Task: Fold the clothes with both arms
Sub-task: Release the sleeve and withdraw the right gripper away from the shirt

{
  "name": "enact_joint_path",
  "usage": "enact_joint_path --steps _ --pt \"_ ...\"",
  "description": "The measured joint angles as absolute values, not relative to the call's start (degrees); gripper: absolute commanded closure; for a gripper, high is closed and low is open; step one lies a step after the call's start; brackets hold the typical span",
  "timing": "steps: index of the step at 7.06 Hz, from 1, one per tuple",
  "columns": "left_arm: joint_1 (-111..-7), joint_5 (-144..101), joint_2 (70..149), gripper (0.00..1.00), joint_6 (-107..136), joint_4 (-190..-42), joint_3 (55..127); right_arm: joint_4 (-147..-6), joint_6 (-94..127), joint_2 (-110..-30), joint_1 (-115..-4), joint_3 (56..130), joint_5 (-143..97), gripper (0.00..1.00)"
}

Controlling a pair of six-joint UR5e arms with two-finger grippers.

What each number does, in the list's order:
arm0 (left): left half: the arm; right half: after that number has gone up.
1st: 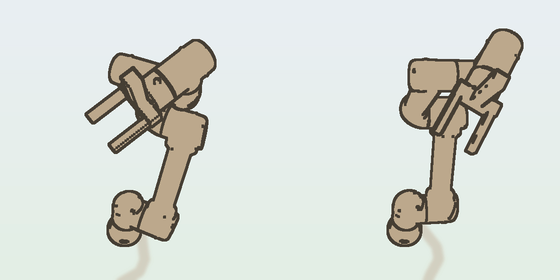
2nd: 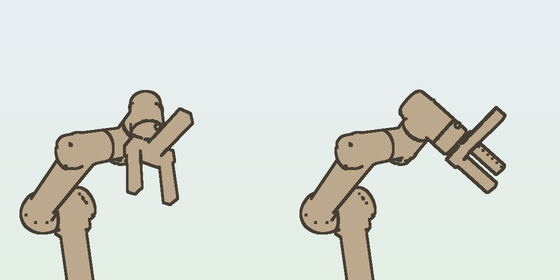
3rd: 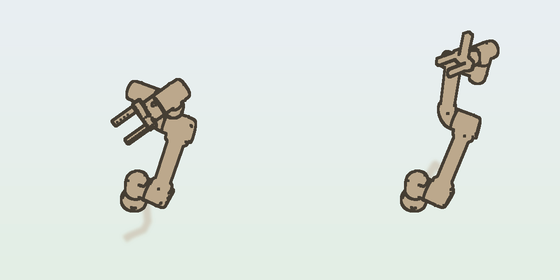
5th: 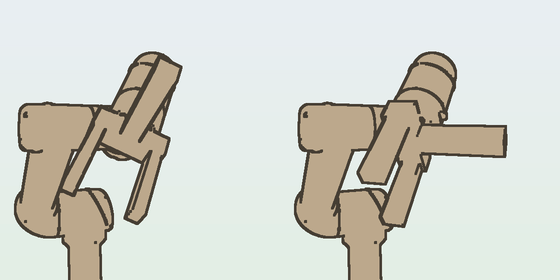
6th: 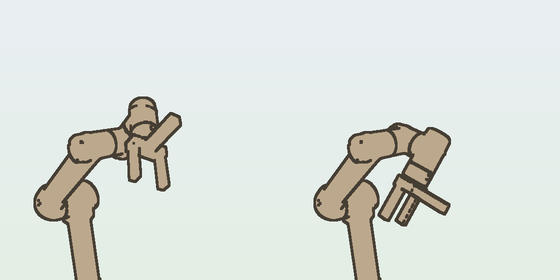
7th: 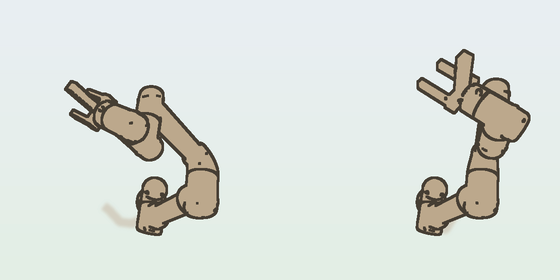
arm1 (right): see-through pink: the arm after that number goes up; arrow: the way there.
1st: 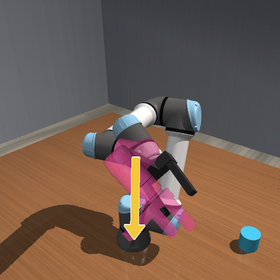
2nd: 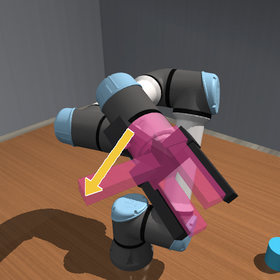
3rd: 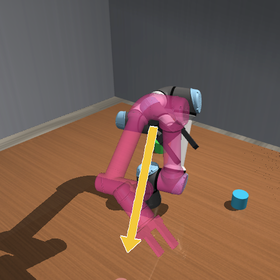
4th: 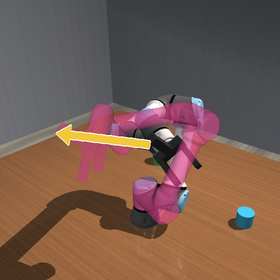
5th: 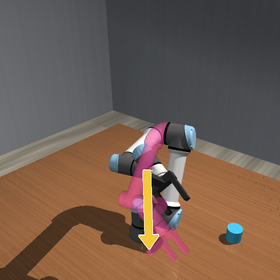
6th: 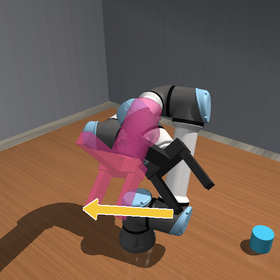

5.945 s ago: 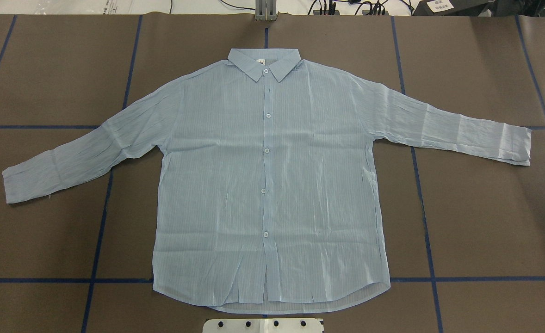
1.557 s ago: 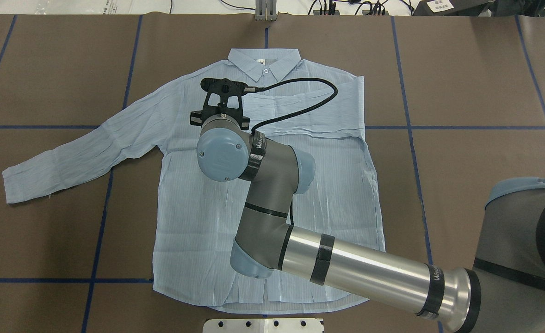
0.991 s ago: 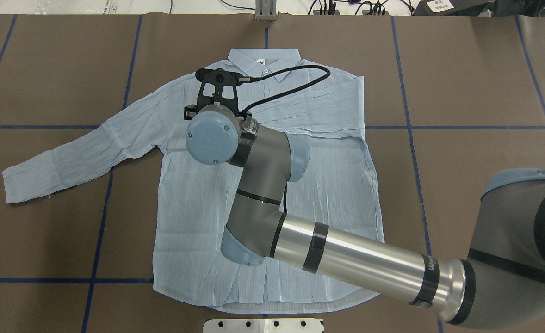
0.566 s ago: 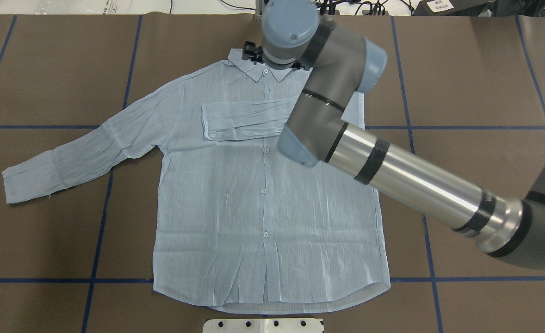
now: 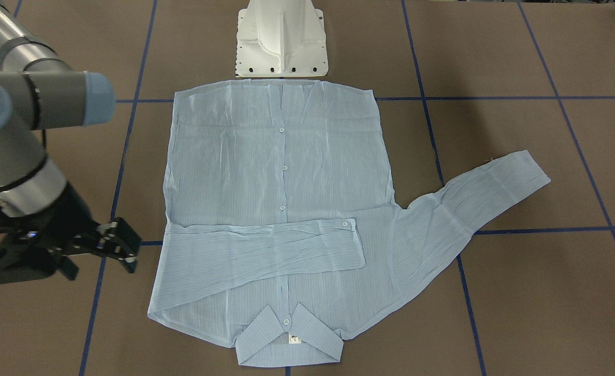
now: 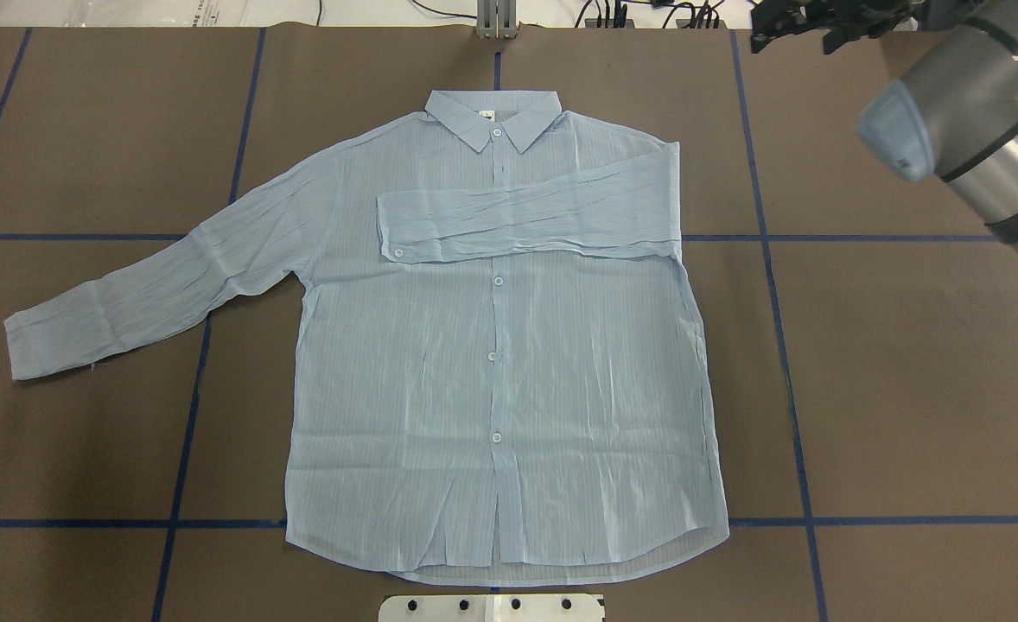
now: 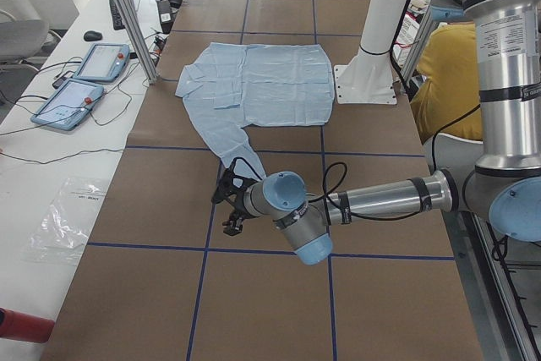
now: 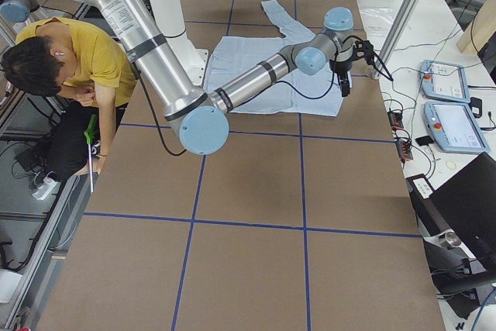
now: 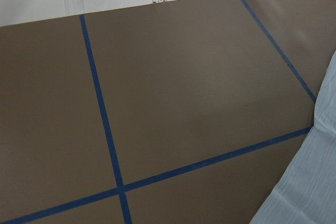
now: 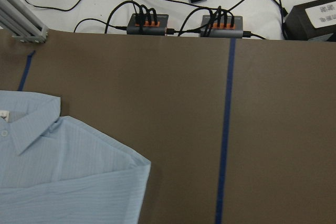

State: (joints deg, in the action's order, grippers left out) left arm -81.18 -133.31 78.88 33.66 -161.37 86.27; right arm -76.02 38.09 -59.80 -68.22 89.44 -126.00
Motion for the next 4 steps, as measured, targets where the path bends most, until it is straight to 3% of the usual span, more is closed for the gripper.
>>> enact_joint_path --steps 3,4 --pt "-66.1 -119.2 76.6 0.15 50.6 -169.3 86.2 -75.4 27.5 -72.3 -76.0 94.4 -131.5 0.00" --pt "-61.4 -115.3 76.4 0.15 55.4 -170.1 86.2 -75.3 26.9 -74.6 -76.7 95.7 -131.7 0.00"
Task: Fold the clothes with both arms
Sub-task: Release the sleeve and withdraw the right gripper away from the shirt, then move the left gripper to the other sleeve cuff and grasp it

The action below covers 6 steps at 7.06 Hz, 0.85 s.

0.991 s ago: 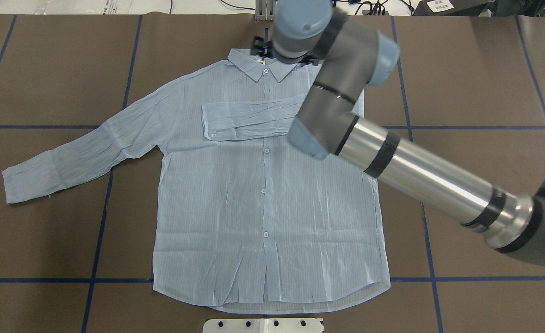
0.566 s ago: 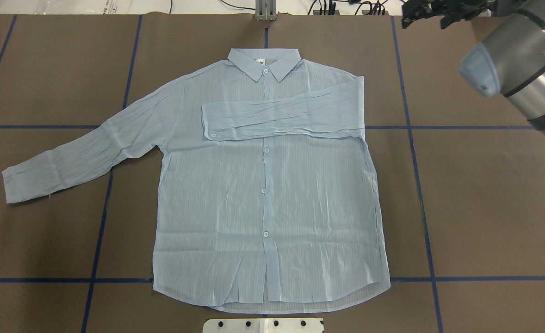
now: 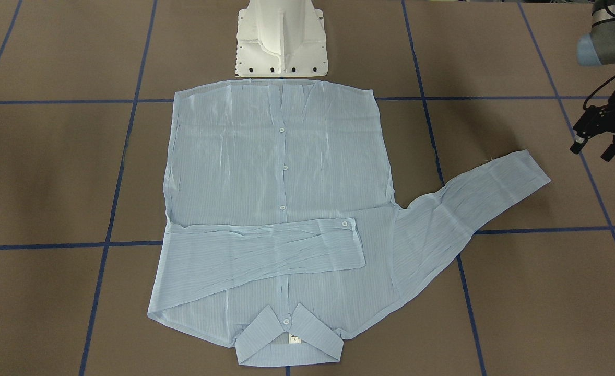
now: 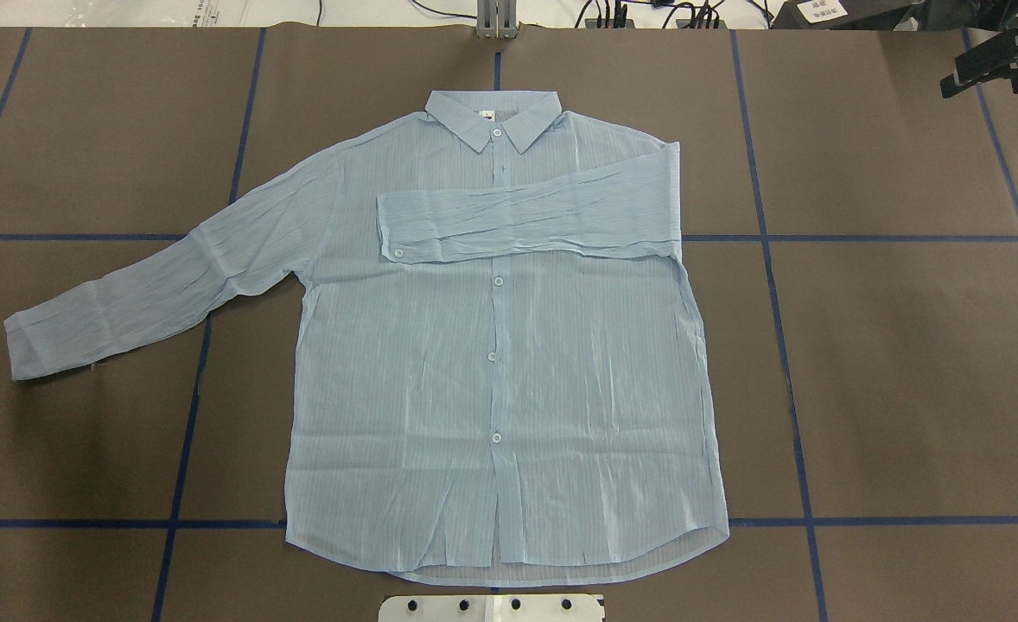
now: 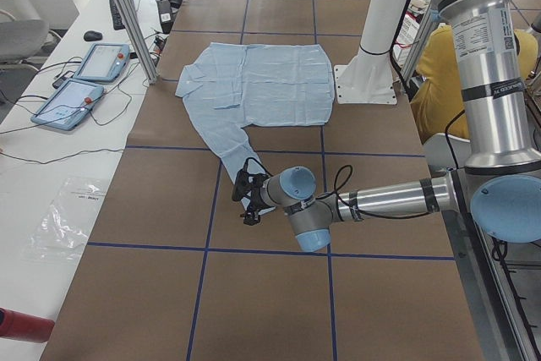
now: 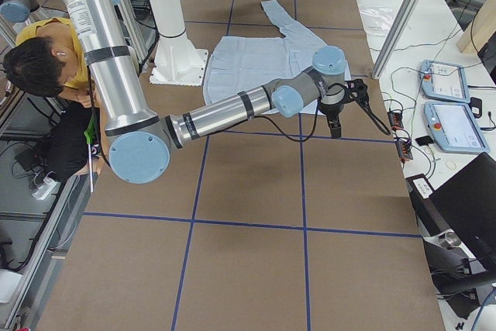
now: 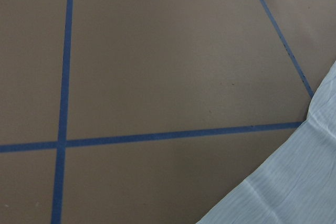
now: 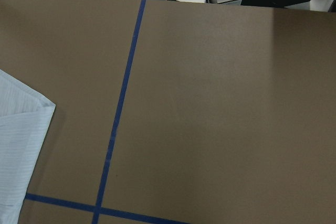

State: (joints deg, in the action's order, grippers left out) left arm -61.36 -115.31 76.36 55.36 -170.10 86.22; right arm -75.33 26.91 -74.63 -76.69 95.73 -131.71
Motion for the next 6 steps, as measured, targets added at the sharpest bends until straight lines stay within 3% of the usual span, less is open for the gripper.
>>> enact_joint_path --steps 3,6 --pt "-49.2 -106.8 76.2 0.15 65.2 -171.4 86.2 -75.2 26.6 -76.7 -77.1 96.9 -131.4 0.00" --pt "-43.6 -103.0 75.2 0.16 67.5 -171.7 86.2 -75.2 26.7 -77.5 -77.1 97.5 -131.1 0.00"
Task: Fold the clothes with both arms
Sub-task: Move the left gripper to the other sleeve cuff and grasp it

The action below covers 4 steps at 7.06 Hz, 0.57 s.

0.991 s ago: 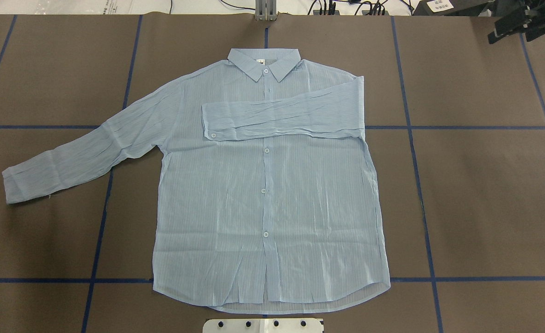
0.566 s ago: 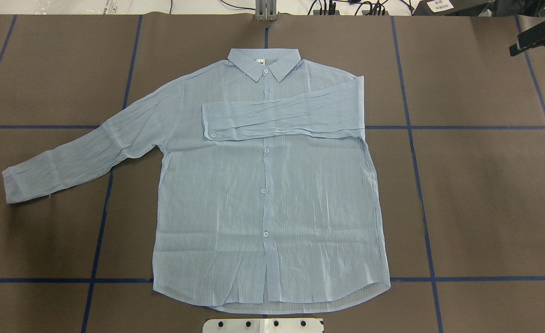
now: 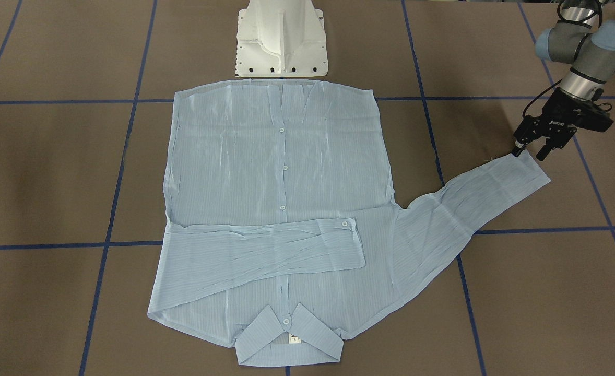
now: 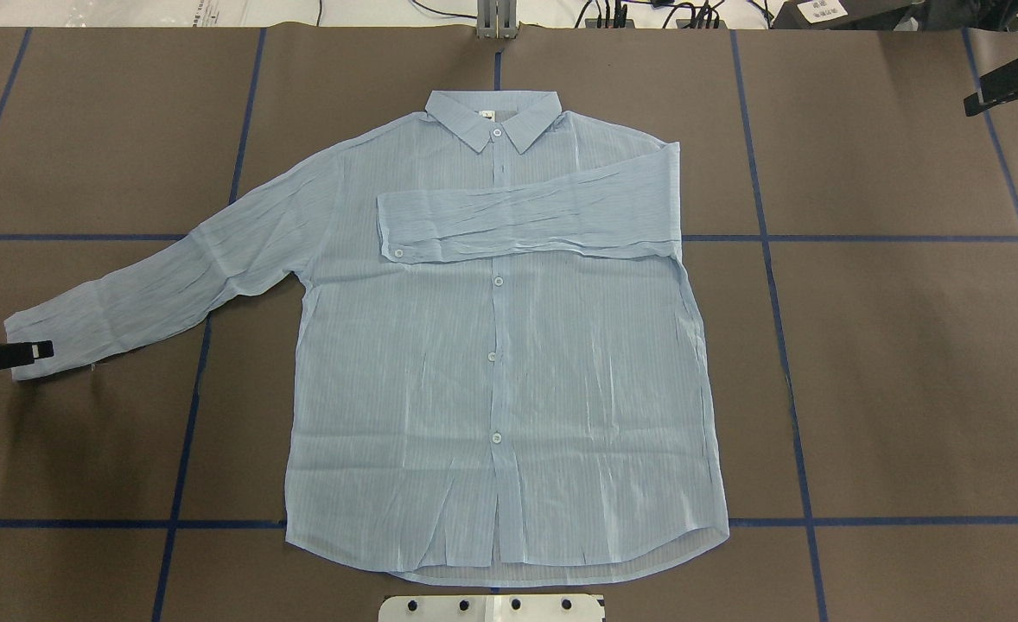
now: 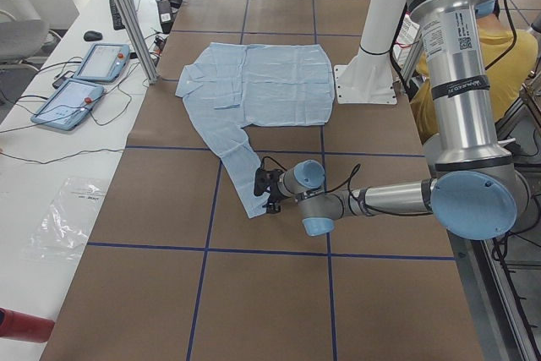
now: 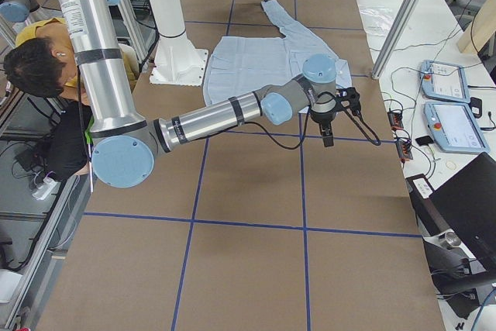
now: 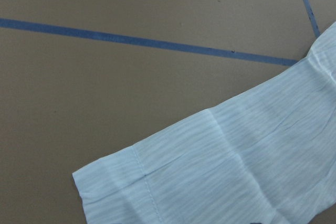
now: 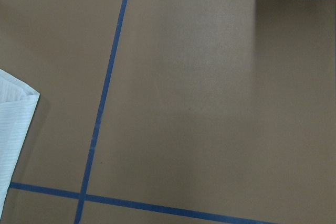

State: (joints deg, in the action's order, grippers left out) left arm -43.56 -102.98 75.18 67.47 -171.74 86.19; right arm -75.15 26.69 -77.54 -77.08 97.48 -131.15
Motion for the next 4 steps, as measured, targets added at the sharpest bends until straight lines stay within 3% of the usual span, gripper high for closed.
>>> enact_joint_path --steps 4 --pt "-41.7 -101.7 74.7 0.18 67.3 -171.5 86.0 -75.1 26.7 -77.9 -77.1 97.6 -131.1 0.00"
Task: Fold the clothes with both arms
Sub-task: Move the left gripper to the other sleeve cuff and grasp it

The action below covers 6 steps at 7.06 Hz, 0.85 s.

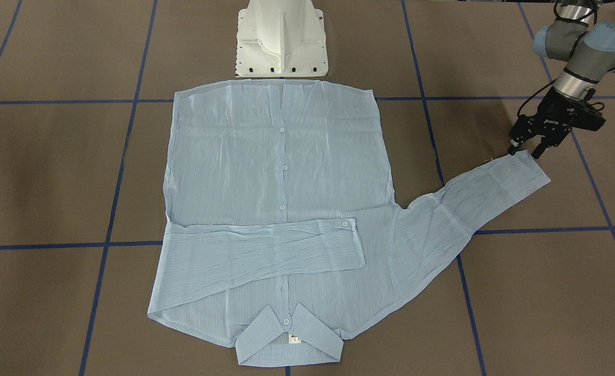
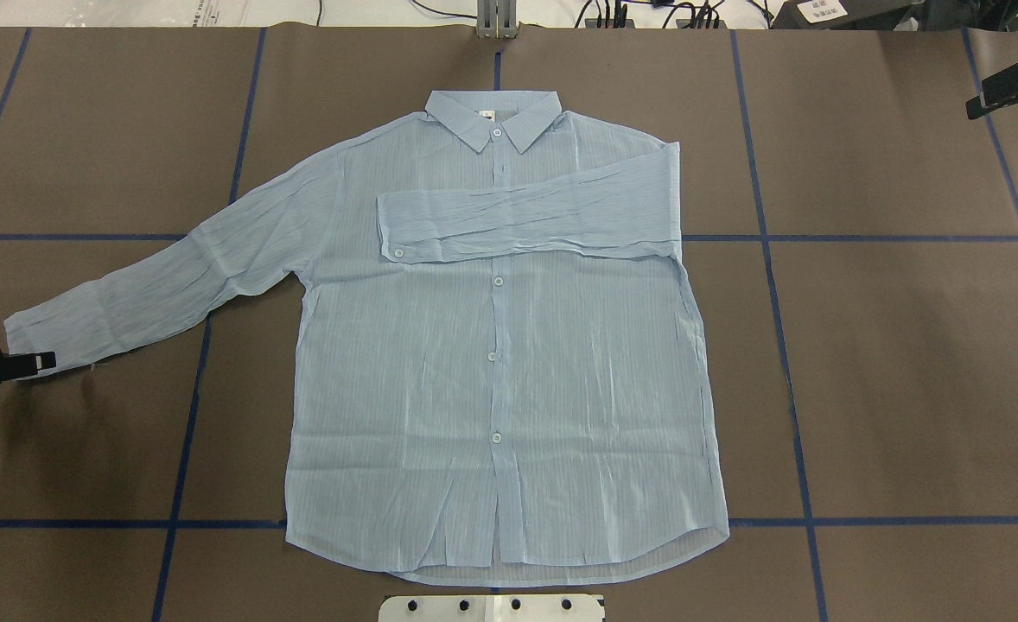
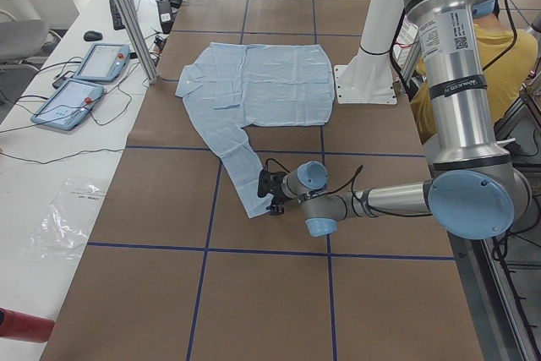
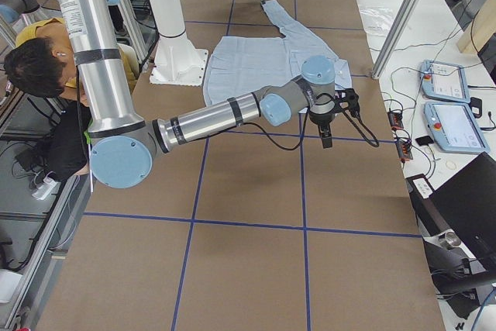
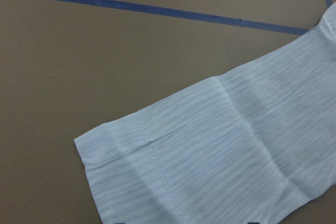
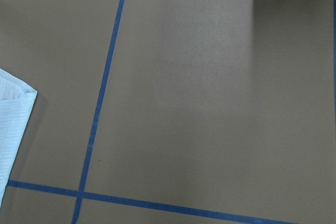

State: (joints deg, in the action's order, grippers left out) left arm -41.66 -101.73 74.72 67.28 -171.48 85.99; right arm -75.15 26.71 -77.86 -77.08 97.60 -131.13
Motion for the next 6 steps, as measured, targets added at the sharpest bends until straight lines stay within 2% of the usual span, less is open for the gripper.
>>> enact_joint_path --steps 1,2,3,4,6 --pt "-41.2 -101.7 74.7 0.18 67.2 -171.4 85.9 -75.1 26.7 -77.9 -77.1 97.6 -131.1 0.00" --pt "-40.8 -101.6 74.7 0.33 67.2 -171.3 85.8 -75.1 26.7 -77.9 -77.1 97.6 -131.1 0.00" --pt "-40.5 -101.2 74.7 0.76 67.2 -171.2 85.7 -75.1 26.7 -77.9 -77.1 97.6 -131.1 0.00" --pt "-40.4 -100.8 74.6 1.00 67.3 -171.2 85.6 -75.1 26.7 -77.9 -77.1 97.6 -131.0 0.00" --pt "-40.4 -100.8 74.5 1.00 67.3 -171.2 85.5 -75.1 26.7 -77.9 -77.1 97.7 -131.0 0.00"
